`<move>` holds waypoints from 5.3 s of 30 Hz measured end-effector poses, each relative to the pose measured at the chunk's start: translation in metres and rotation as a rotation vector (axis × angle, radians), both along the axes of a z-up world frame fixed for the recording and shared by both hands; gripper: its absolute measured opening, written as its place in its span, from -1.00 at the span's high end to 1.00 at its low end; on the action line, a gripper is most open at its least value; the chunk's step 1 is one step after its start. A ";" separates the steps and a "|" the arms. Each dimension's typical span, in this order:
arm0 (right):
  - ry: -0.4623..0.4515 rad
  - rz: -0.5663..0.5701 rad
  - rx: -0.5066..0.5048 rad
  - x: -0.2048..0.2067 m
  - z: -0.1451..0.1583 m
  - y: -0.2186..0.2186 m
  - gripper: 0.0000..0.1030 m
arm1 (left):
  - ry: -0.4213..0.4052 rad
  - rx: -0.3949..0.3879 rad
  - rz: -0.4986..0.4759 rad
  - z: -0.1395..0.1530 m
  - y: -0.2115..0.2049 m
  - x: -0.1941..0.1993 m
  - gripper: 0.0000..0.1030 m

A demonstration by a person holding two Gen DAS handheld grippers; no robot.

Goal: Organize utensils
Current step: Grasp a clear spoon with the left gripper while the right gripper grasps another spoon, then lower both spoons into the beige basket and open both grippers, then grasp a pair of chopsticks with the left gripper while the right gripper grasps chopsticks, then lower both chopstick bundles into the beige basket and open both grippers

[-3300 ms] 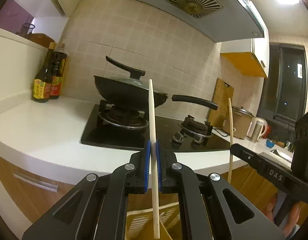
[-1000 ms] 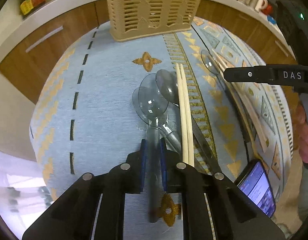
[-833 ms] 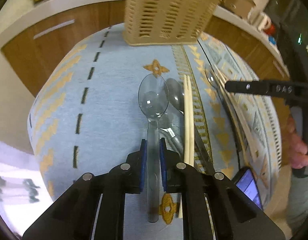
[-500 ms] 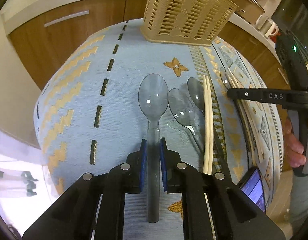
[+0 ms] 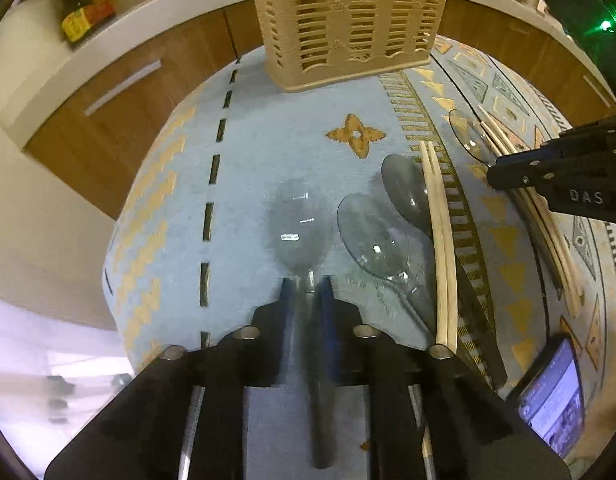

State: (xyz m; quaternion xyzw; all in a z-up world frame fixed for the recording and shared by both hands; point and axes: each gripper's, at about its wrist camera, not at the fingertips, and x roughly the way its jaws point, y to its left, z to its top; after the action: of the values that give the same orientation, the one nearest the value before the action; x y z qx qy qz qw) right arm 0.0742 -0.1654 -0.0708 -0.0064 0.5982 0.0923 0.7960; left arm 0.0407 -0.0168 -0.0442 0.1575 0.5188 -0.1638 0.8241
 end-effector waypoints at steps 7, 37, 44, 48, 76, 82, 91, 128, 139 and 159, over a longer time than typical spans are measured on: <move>-0.145 0.048 0.219 -0.026 0.038 -0.023 0.80 | -0.132 -0.224 -0.002 0.057 0.015 -0.006 0.80; -0.970 -0.137 0.135 0.087 0.179 -0.097 0.80 | -0.737 -0.698 0.064 0.159 -0.036 0.138 0.80; -0.990 -0.168 0.170 0.092 0.155 -0.101 0.79 | -0.786 -0.669 0.054 0.145 -0.038 0.135 0.79; -0.964 -0.148 0.176 0.088 0.149 -0.100 0.79 | -0.787 -0.662 0.042 0.145 -0.036 0.127 0.71; -0.548 -0.127 0.158 -0.054 0.136 -0.106 0.39 | -0.404 -0.442 -0.047 0.137 -0.006 -0.013 -0.04; -0.275 -0.096 0.178 -0.056 0.074 -0.095 0.39 | -0.194 -0.310 -0.120 0.077 -0.012 -0.030 -0.03; -0.076 -0.098 0.201 -0.057 0.015 -0.087 0.39 | -0.017 -0.198 -0.181 0.020 -0.029 -0.037 0.12; -0.285 0.003 0.394 -0.068 0.075 -0.109 0.92 | -0.237 -0.470 -0.071 0.090 0.006 -0.032 0.80; -0.723 0.041 0.418 -0.041 0.190 -0.099 0.92 | -0.594 -0.751 -0.013 0.203 0.010 0.002 0.80; -0.898 -0.219 0.399 0.087 0.167 -0.140 0.91 | -0.839 -0.751 0.153 0.165 -0.021 0.119 0.80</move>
State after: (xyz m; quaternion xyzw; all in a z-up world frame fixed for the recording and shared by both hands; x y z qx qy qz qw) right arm 0.1612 -0.3054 0.0964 0.1695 0.1647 0.1092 0.9655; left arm 0.1597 -0.0380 0.1204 -0.1328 0.0629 -0.2001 0.9687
